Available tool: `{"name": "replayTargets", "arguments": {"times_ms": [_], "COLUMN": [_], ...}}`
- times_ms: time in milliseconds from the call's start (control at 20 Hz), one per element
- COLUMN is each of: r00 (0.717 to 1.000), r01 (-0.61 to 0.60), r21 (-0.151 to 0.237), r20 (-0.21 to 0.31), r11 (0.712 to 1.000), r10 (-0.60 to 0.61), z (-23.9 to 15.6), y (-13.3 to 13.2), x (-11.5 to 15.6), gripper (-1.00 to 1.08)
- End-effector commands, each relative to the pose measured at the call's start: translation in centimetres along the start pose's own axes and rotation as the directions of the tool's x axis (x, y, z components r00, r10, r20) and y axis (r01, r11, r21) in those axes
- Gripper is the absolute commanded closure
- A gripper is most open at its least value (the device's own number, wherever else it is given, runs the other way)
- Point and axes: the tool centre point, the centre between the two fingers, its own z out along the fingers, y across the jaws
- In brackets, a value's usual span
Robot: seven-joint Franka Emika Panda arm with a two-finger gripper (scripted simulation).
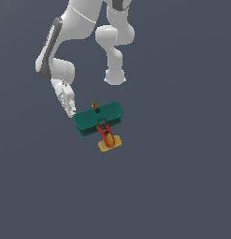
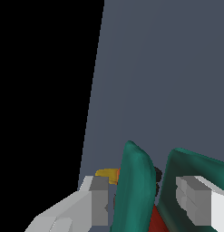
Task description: Pick up the object and move it to a goal position.
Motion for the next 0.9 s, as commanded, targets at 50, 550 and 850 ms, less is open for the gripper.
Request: {"name": "replayTargets", "arguments": {"times_ms": [50,550,850], "r00": [1.000,1.000,1.000], "r01": [-0.002,-0.004,-0.004], "r21": [0.000,-0.009,-0.008], "r20": [0.001,0.002,0.002], "r11": [1.000,1.000,1.000], "r10": [0.002,0.004,0.004], "z": [0.06,0.26,0.87], "y": [0.11,0.25,0.26], "x": [-0.08,-0.62,-0.61], "gripper": [-0.20,-0.20,-0.20]}}
